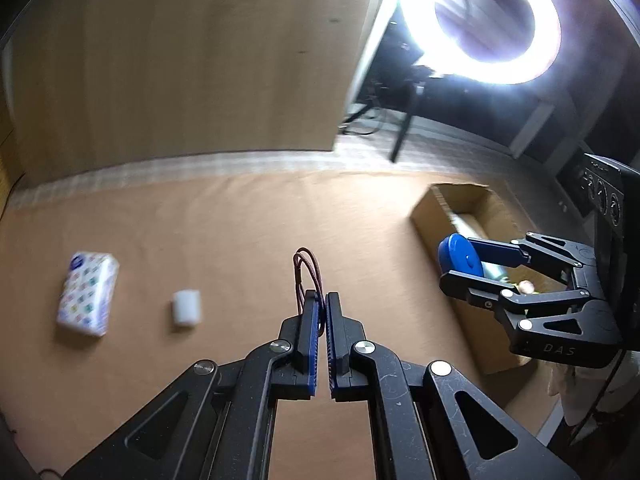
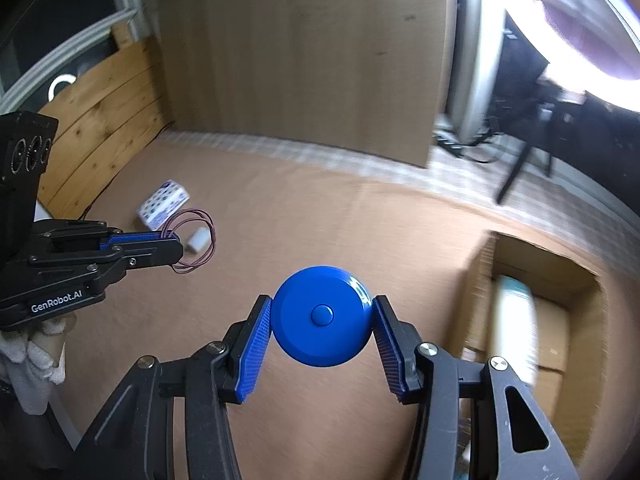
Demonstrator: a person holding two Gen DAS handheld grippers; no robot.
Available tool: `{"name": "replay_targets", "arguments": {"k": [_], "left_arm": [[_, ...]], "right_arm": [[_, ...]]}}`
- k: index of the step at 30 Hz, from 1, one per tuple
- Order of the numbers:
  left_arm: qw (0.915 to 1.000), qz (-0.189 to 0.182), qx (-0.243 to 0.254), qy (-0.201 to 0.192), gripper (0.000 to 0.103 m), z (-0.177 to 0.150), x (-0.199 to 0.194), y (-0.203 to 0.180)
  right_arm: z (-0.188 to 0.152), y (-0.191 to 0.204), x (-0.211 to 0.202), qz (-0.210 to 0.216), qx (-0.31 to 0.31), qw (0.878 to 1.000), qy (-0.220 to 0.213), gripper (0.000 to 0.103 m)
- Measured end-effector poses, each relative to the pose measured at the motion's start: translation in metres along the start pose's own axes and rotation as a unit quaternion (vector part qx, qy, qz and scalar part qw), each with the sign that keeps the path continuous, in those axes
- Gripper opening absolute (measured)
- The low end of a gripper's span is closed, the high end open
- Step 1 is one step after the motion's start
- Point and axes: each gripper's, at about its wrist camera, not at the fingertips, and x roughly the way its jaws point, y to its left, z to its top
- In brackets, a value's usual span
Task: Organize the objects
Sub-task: 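Carry the tape measure with the right gripper while the left gripper carries the rubber band to the box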
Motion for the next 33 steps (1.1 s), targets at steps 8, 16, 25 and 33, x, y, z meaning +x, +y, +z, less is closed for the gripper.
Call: {"name": "replay_targets", "arguments": {"k": [8, 16, 25, 33], "left_arm": [[0.9989, -0.035, 0.032, -0.003, 0.003, 0.020, 0.019, -0.072], [0.9958, -0.061, 0.069, 0.007, 0.003, 0.041, 0.052, -0.139], [0.9905, -0.080, 0.109, 0.021, 0.003, 0.063, 0.092, -0.204], [0.9875, -0.085, 0.129, 0.033, 0.003, 0.077, 0.125, -0.245]], "right_arm": [[-0.030, -0.059, -0.042, -0.042, 0.035, 0.998, -0.013, 0.046], [-0.061, -0.112, -0.067, -0.074, 0.073, 0.994, -0.013, 0.046], [-0.086, -0.149, -0.075, -0.083, 0.102, 0.991, -0.006, 0.046], [-0.092, -0.162, -0.072, -0.080, 0.102, 0.992, 0.000, 0.046]]}}
